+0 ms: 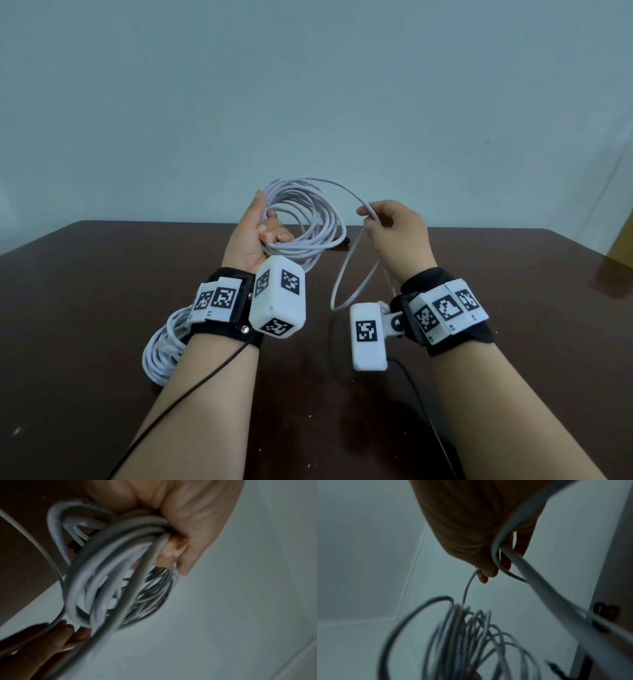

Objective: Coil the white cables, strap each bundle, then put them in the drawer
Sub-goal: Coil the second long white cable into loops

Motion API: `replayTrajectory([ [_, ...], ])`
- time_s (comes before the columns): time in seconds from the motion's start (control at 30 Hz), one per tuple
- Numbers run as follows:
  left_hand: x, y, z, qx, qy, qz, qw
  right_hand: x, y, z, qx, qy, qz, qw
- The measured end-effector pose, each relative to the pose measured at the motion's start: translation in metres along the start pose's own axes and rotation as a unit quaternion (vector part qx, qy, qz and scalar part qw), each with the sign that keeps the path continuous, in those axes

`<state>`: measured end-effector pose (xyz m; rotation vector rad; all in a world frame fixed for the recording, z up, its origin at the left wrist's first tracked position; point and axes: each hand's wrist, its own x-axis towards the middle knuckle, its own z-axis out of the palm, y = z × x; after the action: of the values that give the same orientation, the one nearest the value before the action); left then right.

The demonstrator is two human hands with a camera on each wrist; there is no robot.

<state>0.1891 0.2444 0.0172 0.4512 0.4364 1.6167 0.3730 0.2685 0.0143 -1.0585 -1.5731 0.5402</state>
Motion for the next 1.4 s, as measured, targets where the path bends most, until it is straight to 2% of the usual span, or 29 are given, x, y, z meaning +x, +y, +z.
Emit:
replayTrajectory([
  [0.1, 0.000, 0.004, -0.003, -0.080, 0.004, -0.012, 0.997, -0.002, -0.008, -0.001, 0.146, -0.069, 0.051, 0.986],
  [0.23, -0.001, 0.006, -0.008, -0.122, 0.003, -0.014, 0.992, -0.008, -0.015, 0.001, 0.294, -0.196, 0.100, 0.930],
  [0.3, 0.003, 0.008, -0.013, -0.094, 0.038, 0.009, 0.995, -0.011, -0.016, 0.005, 0.319, -0.237, 0.105, 0.912],
  [0.4, 0.011, 0.013, -0.024, -0.081, 0.057, 0.025, 0.995, -0.011, -0.013, 0.010, 0.290, -0.250, 0.080, 0.920],
  [0.43, 0.011, 0.015, -0.025, -0.080, 0.035, 0.026, 0.996, -0.011, -0.011, 0.011, 0.284, -0.249, 0.080, 0.922],
  [0.5, 0.005, 0.014, -0.024, -0.066, -0.078, 0.027, 0.994, -0.011, -0.007, 0.011, 0.299, -0.249, 0.094, 0.917],
  [0.53, 0.001, 0.013, -0.023, -0.046, -0.068, 0.046, 0.996, -0.011, -0.006, 0.011, 0.313, -0.248, 0.102, 0.911],
  [0.6, 0.006, 0.017, -0.030, -0.088, 0.056, 0.073, 0.992, -0.010, -0.004, 0.010, 0.318, -0.245, 0.108, 0.909],
  [0.63, 0.006, 0.022, -0.031, -0.073, 0.114, 0.103, 0.985, -0.009, -0.004, 0.009, 0.300, -0.241, 0.106, 0.917],
  [0.7, 0.002, 0.027, -0.029, 0.006, 0.161, 0.142, 0.977, -0.008, -0.002, 0.011, 0.210, -0.219, 0.089, 0.949],
  [0.77, 0.009, 0.031, -0.037, 0.071, 0.182, 0.141, 0.971, -0.009, 0.001, 0.015, 0.015, -0.167, 0.035, 0.985],
  [0.8, 0.009, 0.032, -0.037, 0.080, 0.191, 0.136, 0.969, -0.009, 0.004, 0.017, -0.097, -0.136, 0.005, 0.986],
  [0.87, 0.010, 0.034, -0.043, 0.062, 0.183, 0.111, 0.975, -0.010, 0.006, 0.018, -0.251, -0.110, -0.035, 0.961],
  [0.97, 0.012, 0.029, -0.043, 0.102, 0.236, 0.133, 0.957, -0.010, -0.001, 0.015, -0.359, -0.143, -0.107, 0.916],
  [1.07, 0.008, 0.021, -0.030, 0.177, 0.282, 0.210, 0.919, -0.012, -0.010, 0.015, -0.401, -0.159, -0.202, 0.879],
  [1.13, 0.010, 0.017, -0.023, 0.243, 0.271, 0.236, 0.901, -0.015, -0.014, 0.016, -0.392, -0.160, -0.244, 0.872],
  [1.23, 0.010, 0.010, -0.019, 0.336, 0.227, 0.256, 0.878, -0.014, -0.017, 0.017, -0.342, -0.156, -0.291, 0.880],
  [1.4, 0.002, -0.004, -0.005, 0.471, 0.103, 0.279, 0.831, -0.014, -0.018, 0.020, -0.306, -0.120, -0.345, 0.879],
])
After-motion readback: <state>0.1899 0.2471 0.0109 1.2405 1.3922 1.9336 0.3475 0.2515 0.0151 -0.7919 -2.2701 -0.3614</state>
